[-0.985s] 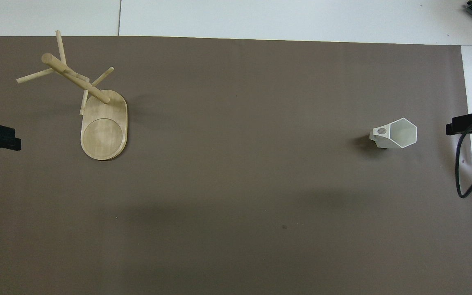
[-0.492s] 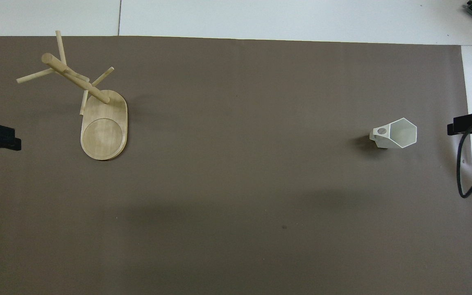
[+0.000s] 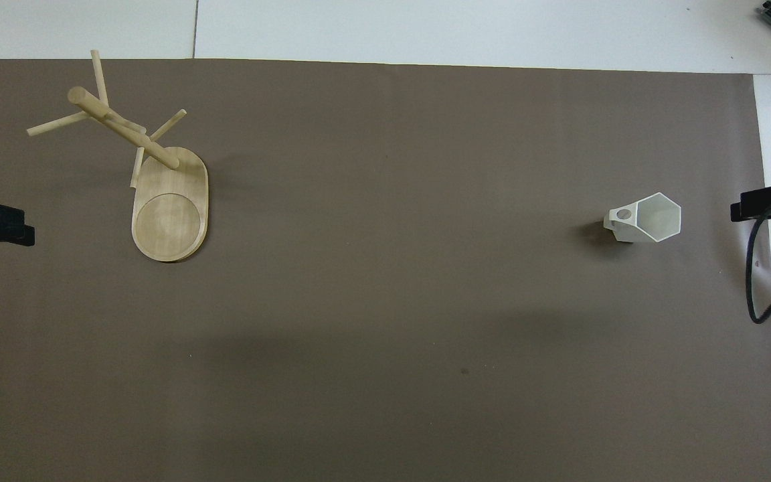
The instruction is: Hang cup on rack
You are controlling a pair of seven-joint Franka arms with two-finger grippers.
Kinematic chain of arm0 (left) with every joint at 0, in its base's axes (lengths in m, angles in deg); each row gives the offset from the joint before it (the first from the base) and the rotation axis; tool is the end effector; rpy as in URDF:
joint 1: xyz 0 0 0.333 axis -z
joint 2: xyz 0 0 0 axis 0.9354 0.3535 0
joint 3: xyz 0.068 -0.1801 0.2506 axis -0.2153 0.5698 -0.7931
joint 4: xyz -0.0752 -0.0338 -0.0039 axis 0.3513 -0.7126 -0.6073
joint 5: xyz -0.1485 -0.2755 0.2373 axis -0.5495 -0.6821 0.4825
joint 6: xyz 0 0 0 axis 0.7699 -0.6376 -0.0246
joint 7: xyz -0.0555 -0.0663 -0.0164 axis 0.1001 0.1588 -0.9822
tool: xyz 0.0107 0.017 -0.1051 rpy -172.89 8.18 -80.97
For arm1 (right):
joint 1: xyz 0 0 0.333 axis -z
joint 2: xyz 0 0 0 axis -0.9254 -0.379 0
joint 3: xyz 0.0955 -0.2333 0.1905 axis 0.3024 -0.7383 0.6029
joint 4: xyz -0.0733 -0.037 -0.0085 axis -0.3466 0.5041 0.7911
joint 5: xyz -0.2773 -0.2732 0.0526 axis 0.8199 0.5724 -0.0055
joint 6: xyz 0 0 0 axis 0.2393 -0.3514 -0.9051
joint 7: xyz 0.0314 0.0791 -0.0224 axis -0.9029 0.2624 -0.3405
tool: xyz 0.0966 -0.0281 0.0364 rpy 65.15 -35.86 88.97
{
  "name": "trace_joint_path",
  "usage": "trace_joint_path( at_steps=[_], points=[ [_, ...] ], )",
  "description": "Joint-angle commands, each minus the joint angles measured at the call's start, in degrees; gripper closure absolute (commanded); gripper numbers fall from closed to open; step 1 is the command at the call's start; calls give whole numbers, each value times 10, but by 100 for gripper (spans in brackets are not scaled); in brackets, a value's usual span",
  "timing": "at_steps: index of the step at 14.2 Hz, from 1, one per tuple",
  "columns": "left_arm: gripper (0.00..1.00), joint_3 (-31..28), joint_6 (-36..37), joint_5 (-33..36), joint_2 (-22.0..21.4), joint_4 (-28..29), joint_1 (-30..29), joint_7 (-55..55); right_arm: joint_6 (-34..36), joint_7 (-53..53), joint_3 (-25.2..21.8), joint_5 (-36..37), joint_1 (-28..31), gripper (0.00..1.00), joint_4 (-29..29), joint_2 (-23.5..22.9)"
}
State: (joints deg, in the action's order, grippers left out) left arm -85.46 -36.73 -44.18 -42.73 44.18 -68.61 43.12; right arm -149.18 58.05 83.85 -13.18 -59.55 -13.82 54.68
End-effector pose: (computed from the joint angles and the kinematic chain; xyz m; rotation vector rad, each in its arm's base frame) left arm 0.5207 -0.0113 0.6410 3.1075 0.1156 -0.0316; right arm 0.5496 -0.0651 0.6202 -3.1344 0.0849 -0.0942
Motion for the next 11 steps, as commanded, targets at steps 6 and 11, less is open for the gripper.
trace_joint_path(
  at_steps=[6, 11],
  points=[
    [0, 2, 1, 0, -13, 15, -5, 8, -46, 8, 4, 4, 6, 0, -35, 11],
    [0, 2, 1, 0, -13, 14, -5, 8, -87, 8, 3, 4, 6, 0, -66, 11]
  ],
)
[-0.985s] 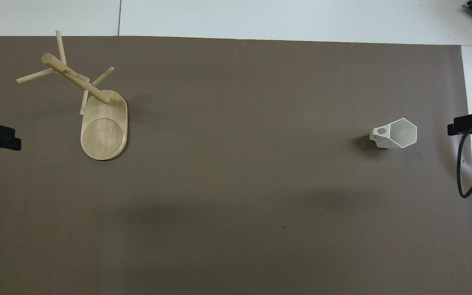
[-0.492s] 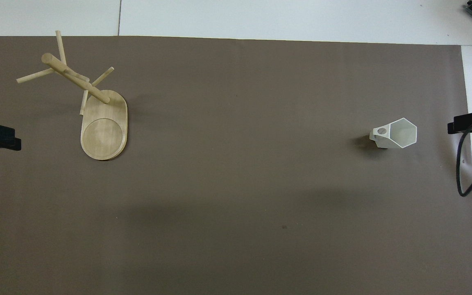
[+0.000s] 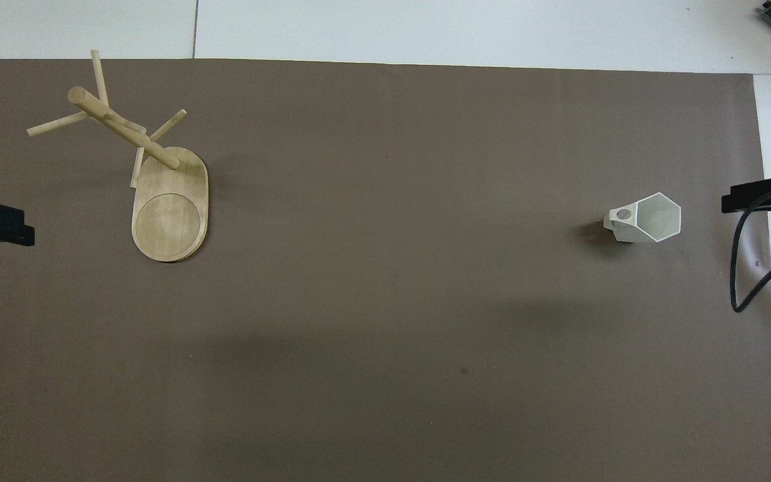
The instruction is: Hang cup on rack
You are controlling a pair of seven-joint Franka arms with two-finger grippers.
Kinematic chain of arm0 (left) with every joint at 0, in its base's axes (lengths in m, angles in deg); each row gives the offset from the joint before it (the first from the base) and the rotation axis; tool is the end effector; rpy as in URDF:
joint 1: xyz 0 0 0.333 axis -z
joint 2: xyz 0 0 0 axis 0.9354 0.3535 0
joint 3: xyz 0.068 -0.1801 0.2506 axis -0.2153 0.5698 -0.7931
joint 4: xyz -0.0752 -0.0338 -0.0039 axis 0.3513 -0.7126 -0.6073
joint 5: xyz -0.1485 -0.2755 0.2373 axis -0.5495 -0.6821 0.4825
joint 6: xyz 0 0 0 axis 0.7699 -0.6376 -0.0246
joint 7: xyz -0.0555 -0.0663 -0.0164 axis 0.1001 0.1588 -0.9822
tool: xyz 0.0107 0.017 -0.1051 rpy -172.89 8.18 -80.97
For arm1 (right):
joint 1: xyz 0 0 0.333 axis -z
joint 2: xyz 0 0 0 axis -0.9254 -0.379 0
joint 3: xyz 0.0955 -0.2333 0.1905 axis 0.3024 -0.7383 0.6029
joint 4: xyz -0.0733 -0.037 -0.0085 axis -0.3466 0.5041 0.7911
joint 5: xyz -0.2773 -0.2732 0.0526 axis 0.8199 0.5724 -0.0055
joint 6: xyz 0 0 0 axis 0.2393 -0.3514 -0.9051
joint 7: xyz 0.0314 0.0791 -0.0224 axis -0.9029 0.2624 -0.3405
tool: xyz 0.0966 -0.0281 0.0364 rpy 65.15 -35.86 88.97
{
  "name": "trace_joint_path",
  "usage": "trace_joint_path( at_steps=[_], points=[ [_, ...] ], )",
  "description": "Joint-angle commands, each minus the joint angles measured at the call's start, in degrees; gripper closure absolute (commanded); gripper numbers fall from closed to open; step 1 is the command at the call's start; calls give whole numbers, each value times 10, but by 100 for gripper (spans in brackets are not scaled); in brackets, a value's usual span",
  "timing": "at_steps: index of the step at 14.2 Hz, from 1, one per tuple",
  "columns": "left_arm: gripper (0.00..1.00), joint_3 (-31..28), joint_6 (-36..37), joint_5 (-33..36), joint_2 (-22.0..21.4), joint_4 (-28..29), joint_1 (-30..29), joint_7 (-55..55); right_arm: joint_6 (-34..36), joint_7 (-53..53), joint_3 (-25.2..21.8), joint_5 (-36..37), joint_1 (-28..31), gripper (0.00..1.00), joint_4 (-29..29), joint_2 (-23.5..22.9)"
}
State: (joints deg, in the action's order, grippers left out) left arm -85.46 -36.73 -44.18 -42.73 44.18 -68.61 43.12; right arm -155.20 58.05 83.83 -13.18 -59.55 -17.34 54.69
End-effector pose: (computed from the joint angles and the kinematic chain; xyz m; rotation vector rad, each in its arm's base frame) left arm 0.5207 -0.0113 0.6410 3.1075 0.1156 -0.0316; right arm 0.5574 -0.0663 0.6006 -3.1357 0.0869 -0.1628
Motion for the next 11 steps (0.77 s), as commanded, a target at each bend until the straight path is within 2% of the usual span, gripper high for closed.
trace_joint_path(
  at_steps=[1, 6, 11],
  points=[
    [0, 2, 1, 0, -13, 15, -5, 8, -29, 8, 3, 4, 6, 0, -38, 10],
    [0, 2, 1, 0, -13, 15, -5, 8, -108, 7, 2, 4, 8, 0, -100, -4],
    [0, 2, 1, 0, -13, 15, -5, 8, -176, 14, 2, 4, 22, 0, -100, -62]
  ],
)
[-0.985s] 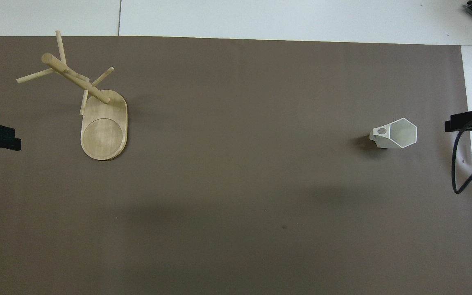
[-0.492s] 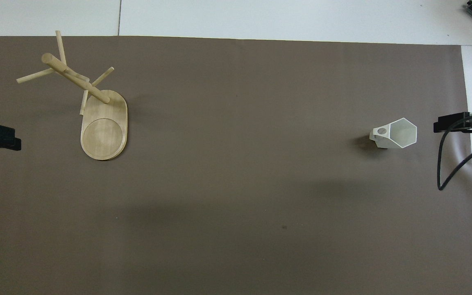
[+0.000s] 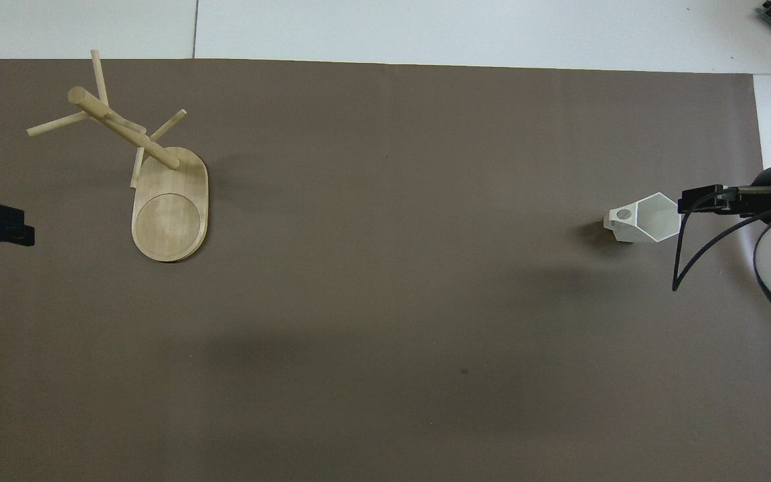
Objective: Hang cup on rack
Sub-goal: 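Reach the right gripper to the white cup's handle and close on it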
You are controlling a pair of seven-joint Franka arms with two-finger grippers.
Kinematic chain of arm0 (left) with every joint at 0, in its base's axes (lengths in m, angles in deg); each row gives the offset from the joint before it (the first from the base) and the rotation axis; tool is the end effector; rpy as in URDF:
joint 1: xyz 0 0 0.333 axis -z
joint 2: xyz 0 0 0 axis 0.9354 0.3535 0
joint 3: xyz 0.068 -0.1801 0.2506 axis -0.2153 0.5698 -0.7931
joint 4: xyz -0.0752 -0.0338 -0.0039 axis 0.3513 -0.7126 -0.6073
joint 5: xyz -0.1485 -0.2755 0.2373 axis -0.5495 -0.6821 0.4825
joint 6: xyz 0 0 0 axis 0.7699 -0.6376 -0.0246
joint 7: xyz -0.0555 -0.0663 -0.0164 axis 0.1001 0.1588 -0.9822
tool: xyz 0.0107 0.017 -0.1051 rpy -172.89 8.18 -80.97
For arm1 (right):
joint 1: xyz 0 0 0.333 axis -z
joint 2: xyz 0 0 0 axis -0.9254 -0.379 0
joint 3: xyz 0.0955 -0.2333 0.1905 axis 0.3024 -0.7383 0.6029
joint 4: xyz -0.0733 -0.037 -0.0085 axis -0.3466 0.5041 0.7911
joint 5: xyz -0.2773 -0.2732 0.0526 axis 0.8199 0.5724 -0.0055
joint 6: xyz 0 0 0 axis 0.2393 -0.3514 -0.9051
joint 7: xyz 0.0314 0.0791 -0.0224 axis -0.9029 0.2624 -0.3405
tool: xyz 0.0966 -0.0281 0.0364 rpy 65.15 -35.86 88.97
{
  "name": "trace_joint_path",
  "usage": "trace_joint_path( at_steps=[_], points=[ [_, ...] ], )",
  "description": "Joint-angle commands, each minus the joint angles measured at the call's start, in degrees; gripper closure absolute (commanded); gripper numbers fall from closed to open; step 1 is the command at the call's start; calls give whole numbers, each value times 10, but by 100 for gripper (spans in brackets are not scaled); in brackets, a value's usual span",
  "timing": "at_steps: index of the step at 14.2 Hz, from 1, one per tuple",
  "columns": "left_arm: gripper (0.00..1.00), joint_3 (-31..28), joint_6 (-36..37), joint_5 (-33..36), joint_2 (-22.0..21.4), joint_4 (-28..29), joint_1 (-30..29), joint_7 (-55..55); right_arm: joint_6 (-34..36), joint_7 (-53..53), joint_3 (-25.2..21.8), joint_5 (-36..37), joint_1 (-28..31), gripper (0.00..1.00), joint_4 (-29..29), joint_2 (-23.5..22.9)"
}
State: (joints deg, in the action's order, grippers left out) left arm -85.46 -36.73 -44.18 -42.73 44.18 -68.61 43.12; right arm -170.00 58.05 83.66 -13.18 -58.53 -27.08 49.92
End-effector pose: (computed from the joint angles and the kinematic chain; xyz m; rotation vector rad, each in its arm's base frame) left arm 0.5207 -0.0113 0.6410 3.1075 0.1156 -0.0316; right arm 0.5815 -0.0822 0.4948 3.1343 -0.1238 0.1709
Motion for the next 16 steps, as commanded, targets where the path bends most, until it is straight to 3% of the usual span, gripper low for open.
trace_joint_path(
  at_steps=[1, 8, 16],
  points=[
    [0, 2, 1, 0, -13, 15, -5, 8, -42, 14, 4, 4, 15, 0, -2, -23],
    [0, 2, 1, 0, -13, 15, -5, 8, -100, 20, 4, 4, 20, 0, -4, -72],
    [0, 2, 1, 0, -13, 15, -5, 8, -159, 61, 4, 4, 29, 0, -34, -90]
  ],
)
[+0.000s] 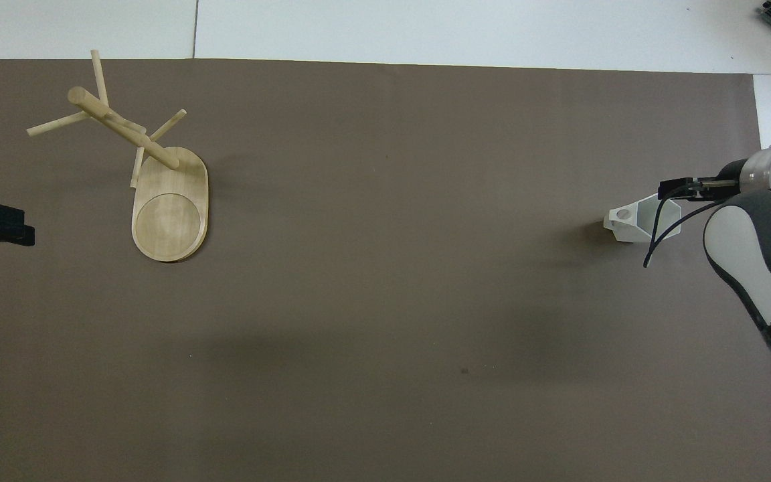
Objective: Hang cup on rack
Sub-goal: 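Reach the right gripper to the white cup's handle and close on it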
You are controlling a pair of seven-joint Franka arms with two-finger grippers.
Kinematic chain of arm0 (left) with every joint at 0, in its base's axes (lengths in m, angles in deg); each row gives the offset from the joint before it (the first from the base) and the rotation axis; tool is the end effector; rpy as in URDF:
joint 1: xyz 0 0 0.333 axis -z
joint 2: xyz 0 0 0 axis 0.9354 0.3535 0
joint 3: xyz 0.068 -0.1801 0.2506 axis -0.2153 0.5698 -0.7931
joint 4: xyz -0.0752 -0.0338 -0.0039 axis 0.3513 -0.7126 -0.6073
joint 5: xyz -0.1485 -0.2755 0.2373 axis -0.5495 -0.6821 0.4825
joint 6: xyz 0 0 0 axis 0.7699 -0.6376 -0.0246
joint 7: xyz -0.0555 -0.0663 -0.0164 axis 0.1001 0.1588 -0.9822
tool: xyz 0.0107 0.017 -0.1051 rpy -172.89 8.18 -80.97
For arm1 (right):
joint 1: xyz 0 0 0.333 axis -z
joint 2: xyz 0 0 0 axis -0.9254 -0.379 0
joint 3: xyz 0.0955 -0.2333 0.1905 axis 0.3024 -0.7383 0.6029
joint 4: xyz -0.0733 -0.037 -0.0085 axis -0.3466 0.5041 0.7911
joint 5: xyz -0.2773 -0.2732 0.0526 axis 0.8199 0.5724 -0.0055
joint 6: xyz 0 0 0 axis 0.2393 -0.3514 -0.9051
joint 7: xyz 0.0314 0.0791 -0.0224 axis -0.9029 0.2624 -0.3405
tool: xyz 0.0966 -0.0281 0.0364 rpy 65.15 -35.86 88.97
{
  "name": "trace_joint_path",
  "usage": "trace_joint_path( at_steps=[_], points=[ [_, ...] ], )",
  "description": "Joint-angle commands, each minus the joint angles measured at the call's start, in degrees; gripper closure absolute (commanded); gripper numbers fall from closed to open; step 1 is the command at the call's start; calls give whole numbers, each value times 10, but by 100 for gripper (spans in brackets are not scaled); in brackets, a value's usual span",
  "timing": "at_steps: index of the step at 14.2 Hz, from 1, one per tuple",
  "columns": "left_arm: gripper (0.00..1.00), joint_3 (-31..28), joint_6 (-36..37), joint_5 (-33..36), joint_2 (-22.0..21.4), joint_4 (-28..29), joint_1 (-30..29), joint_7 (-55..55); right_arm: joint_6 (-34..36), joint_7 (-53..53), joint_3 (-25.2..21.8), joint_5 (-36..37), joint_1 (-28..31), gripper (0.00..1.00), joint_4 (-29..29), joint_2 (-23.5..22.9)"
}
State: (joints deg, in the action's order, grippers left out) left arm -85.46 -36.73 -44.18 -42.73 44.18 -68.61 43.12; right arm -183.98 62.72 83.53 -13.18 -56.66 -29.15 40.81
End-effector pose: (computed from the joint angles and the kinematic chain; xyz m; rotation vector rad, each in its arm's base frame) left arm 0.5207 -0.0113 0.6410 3.1075 0.1156 -0.0316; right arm 0.6126 -0.1093 0.4057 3.1184 -0.0547 0.2455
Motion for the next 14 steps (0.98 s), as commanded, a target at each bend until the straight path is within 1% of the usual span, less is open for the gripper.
trace_joint_path(
  at_steps=[1, 6, 14],
  points=[
    [0, 2, 1, 0, -13, 14, -5, 8, -21, 14, 5, 4, 11, 0, -17, 1],
    [0, 2, 1, 0, -13, 15, -5, 8, -34, 14, 5, 4, 10, 0, -45, 2],
    [0, 2, 1, 0, -13, 15, -5, 8, -30, 10, 5, 4, 11, 0, -54, 6]
  ],
)
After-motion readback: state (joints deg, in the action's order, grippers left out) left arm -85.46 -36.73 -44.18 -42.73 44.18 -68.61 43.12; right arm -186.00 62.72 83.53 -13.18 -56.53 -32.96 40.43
